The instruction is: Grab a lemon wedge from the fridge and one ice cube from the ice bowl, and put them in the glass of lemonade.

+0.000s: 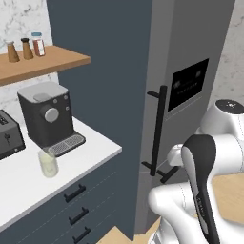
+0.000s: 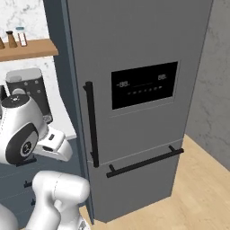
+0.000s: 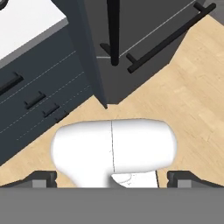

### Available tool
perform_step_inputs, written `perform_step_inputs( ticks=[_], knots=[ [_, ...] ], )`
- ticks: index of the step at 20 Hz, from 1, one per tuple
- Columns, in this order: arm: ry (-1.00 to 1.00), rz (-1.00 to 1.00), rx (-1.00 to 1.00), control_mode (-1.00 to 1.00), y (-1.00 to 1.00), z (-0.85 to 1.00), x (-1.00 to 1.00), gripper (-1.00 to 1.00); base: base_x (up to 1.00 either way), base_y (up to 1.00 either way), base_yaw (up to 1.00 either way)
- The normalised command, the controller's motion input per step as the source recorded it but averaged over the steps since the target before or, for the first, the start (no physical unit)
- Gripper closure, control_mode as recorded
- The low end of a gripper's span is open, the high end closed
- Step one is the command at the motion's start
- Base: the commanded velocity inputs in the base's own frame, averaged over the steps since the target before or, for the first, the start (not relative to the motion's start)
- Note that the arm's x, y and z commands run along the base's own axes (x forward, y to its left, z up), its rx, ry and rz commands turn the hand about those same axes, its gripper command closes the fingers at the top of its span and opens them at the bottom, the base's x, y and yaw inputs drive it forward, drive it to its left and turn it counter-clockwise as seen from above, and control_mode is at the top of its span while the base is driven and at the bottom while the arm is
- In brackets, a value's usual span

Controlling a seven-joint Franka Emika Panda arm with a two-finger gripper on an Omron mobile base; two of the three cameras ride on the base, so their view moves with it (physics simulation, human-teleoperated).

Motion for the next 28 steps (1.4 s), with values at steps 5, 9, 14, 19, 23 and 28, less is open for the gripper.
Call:
perform_step_inputs(
  ticks=[5, 9, 14, 19, 23, 28],
  knots=[
    [0.00, 0.00, 0.00, 1.00, 0.00, 0.00, 0.00, -1.00, 0.10, -0.13, -0.02],
    [0.00, 0.00, 0.00, 1.00, 0.00, 0.00, 0.00, -1.00, 0.37, -0.10, -0.02],
    [0.00, 0.00, 0.00, 1.00, 0.00, 0.00, 0.00, -1.00, 0.35, -0.12, 0.00],
    [0.00, 0.00, 0.00, 1.00, 0.00, 0.00, 0.00, -1.00, 0.04, -0.05, 0.00],
    [0.00, 0.00, 0.00, 1.00, 0.00, 0.00, 0.00, -1.00, 0.01, 0.01, 0.00],
    [-0.06, 0.01, 0.00, -1.00, 0.00, 0.02, 0.00, -1.00, 0.00, 0.00, 0.00]
  ],
)
